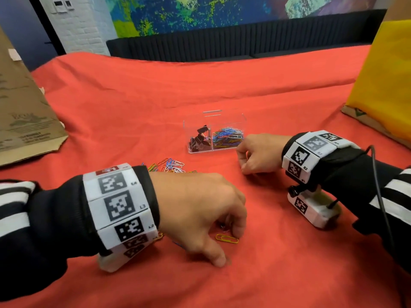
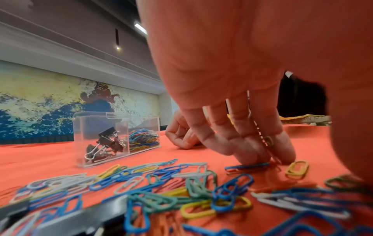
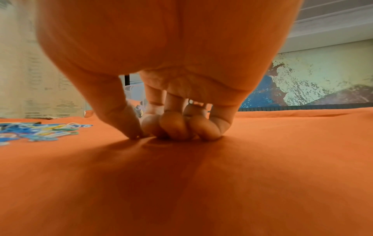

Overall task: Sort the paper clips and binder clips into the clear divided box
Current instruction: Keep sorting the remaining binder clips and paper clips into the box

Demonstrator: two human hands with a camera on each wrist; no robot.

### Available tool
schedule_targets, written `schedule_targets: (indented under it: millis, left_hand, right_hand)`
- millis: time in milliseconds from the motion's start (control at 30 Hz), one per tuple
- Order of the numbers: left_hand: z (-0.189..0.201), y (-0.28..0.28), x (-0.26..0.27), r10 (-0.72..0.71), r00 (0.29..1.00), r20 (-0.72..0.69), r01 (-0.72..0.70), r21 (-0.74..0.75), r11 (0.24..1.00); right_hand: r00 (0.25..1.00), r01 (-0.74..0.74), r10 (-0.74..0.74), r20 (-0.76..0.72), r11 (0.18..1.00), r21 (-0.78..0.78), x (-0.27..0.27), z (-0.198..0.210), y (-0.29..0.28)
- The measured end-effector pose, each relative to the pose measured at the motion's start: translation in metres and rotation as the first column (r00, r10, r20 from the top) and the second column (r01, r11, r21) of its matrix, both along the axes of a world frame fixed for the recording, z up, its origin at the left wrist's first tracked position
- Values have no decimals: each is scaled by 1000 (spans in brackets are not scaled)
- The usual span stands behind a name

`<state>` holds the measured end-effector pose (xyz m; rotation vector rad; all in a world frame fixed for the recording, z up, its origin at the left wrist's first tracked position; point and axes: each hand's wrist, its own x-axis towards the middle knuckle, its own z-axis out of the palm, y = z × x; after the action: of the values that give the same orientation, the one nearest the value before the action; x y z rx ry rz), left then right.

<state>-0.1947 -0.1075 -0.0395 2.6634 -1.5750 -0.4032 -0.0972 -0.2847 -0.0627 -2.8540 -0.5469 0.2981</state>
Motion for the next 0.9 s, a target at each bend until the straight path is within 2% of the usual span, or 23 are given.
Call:
schedule_targets:
  millis: [200, 300, 400, 500, 633, 800, 900]
  left_hand:
    - [-1, -4, 5, -2, 999, -41, 2, -11, 1000]
    - [-2, -4, 8, 12, 1000, 2, -12, -13, 1000]
    - [-3, -1, 14, 71, 997, 32, -70, -38, 997]
    - [1, 4, 24, 163, 986, -21, -164, -113, 980]
    - [21, 12, 48, 276, 954, -118, -300, -346, 889]
    - [50, 10, 106, 421, 907, -7, -358, -542, 760]
    - [48, -6, 135, 497, 860, 119, -353, -566, 745]
  right_hand:
    - [1000, 0, 0, 10, 1000, -10, -1, 1, 1]
    - [1000, -4, 4, 18, 1000, -14, -1, 2, 1]
    - [1000, -8, 8, 16, 1000, -9, -1, 2, 0]
    - [1000, -10, 10, 20, 1000, -13, -1, 2, 0]
    - [999, -21, 22, 27, 1000, -23, 0, 1, -1]
    - [999, -24, 25, 27, 999, -36, 3, 0, -1]
    - [999, -25, 26, 29, 999, -40, 1, 1, -1]
